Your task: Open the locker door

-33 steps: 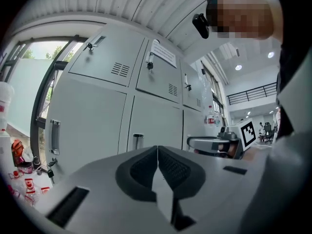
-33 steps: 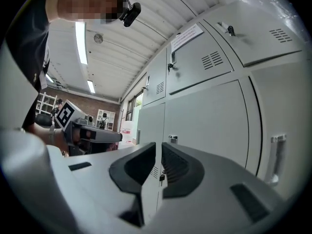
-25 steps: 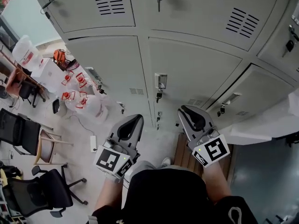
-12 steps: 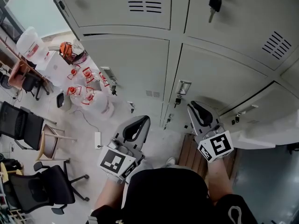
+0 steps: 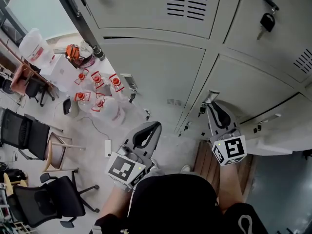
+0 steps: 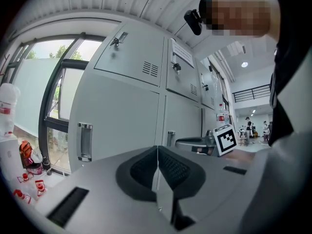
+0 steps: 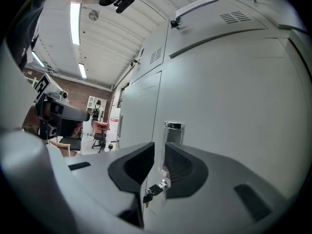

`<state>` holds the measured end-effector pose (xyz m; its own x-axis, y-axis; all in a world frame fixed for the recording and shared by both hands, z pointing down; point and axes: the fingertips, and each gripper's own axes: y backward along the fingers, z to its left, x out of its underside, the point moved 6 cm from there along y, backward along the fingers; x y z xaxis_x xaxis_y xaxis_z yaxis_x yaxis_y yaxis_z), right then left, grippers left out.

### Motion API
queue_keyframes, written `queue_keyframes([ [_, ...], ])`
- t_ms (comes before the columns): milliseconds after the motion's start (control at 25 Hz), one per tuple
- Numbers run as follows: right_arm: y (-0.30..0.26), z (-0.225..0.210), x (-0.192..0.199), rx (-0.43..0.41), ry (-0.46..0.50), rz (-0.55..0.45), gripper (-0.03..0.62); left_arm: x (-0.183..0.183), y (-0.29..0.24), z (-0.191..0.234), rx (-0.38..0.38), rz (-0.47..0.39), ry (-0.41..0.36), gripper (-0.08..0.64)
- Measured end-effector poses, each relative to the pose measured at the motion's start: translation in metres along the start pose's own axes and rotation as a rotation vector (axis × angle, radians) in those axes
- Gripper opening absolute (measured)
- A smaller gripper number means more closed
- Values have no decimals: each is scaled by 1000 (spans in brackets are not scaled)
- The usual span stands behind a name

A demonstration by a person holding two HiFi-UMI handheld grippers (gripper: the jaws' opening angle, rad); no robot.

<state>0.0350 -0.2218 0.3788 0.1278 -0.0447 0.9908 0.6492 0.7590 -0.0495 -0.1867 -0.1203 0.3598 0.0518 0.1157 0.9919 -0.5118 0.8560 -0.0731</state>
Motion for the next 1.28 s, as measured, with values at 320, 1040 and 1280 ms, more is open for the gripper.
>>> queue_keyframes([
  [320,-17,8,4,80,-23,18,121,3,10,27,22,18,5,23],
  [1040,-38,13,8,183,-89,10,153,0,25,57,45,9,-1,23],
  [1280,-35,17,8,196,-108,8,152,4,31,64,62,22,-1,23],
])
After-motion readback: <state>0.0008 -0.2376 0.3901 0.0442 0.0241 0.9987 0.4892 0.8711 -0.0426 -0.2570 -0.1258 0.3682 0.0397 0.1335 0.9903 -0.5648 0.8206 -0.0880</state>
